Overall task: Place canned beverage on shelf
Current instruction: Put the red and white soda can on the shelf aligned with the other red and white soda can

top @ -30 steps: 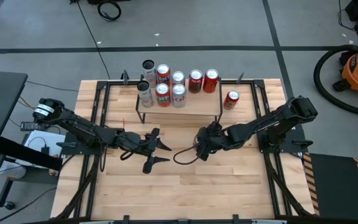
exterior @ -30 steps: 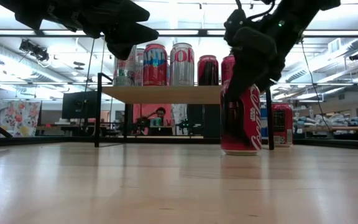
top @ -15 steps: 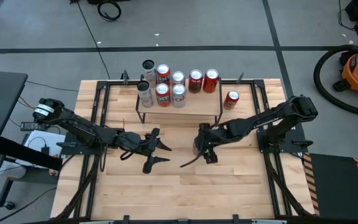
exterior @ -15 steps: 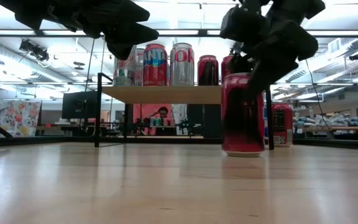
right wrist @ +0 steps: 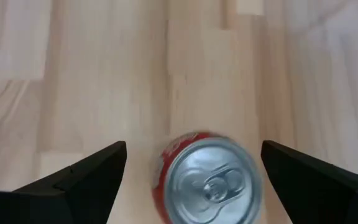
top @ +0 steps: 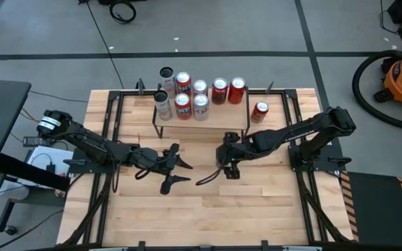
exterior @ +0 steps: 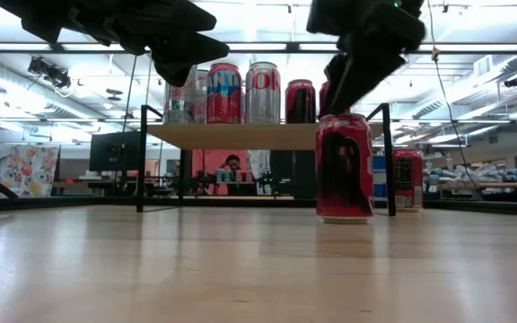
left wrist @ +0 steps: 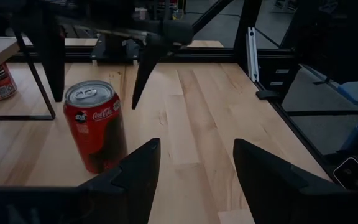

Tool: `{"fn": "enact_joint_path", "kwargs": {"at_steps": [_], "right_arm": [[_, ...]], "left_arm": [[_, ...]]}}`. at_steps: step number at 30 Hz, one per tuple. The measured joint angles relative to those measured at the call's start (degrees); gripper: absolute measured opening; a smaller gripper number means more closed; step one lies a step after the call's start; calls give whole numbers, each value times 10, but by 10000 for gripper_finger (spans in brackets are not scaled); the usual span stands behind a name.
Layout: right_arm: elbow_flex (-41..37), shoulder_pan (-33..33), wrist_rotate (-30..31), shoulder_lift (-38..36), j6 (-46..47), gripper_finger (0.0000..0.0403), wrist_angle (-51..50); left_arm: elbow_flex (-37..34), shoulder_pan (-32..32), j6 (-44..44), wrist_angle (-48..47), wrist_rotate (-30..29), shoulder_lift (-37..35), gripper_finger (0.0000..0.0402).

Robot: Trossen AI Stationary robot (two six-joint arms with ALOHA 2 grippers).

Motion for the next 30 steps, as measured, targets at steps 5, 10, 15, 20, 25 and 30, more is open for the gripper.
{"fn": "enact_joint_path", "kwargs": {"at_steps": [5,10,15,20,25,30], "right_arm": [[14,18,64,0,45,384,1],[3,31,98,0,76,384,9],[-21,35,106,0,79,380,4],[-22,35,113,0,93,379,-48],[-22,35,128,0,94,379,-102],[-23,35,128,0,85,379,-104]], "left_arm": [[0,0,0,0,0,0,213],[0,0,0,0,0,0,213],[0,0,0,0,0,0,213],[0,0,0,0,0,0,213],[0,0,0,0,0,0,213],[0,0,0,0,0,0,213]]}}
